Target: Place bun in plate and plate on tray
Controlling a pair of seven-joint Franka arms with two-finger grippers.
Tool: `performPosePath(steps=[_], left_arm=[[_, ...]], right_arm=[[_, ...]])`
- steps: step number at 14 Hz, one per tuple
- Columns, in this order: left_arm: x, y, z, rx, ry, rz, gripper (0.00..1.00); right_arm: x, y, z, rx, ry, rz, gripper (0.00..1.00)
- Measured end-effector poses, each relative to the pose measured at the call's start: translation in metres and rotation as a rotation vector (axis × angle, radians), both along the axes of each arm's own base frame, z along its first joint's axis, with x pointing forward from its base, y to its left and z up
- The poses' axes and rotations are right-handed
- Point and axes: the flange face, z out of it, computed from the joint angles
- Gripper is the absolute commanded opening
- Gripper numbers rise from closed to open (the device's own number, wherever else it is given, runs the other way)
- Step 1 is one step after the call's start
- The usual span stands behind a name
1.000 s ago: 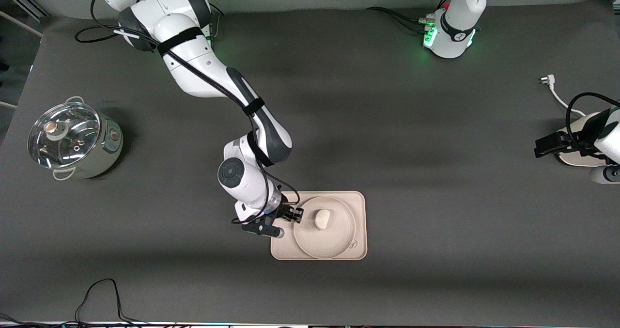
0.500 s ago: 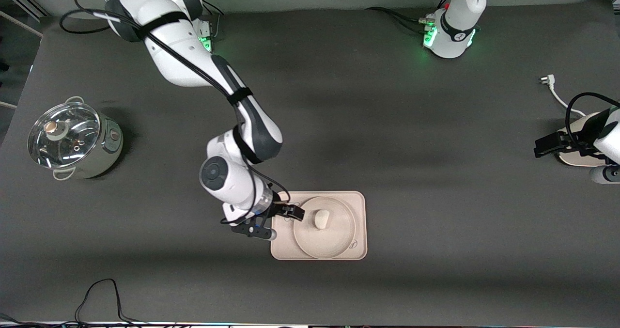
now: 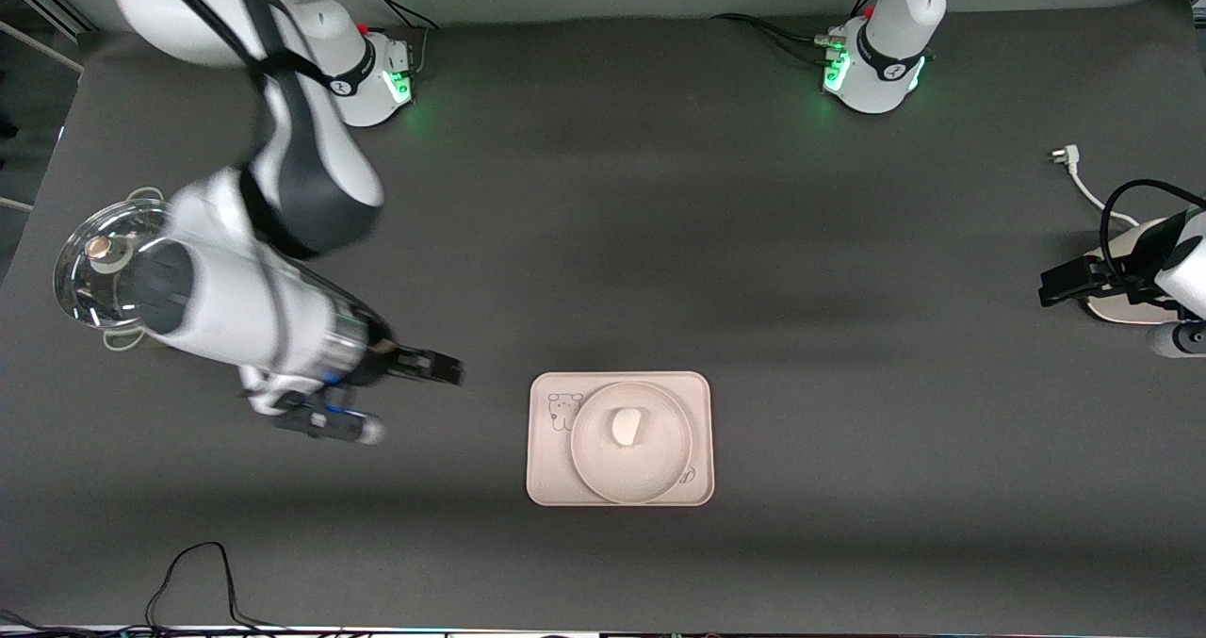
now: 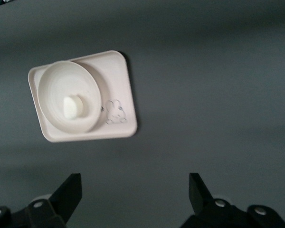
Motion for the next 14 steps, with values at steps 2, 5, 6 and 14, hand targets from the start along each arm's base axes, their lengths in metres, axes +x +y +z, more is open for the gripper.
performPosePath(steps=[2, 5, 6, 14], left_arm=[[0.000, 0.000, 0.000, 0.000, 0.000, 0.000, 1.00], [0.000, -0.003, 0.000, 0.000, -0.001, -0.005, 1.00], [0.000, -0.004, 0.000, 0.000, -0.001, -0.006, 1.00], [0.000, -0.005, 0.001, 0.000, -0.002, -0.006, 1.00]], right_arm=[[-0.029, -0.058, 0.044, -0.047, 0.007, 0.072, 1.00], [-0.071, -0.121, 0.097, -0.139, -0.001, 0.196, 1.00], [-0.085, -0.145, 0.112, -0.165, -0.006, 0.245, 1.00], [-0.090, -0.226, 0.112, -0.206, -0.008, 0.250, 1.00]])
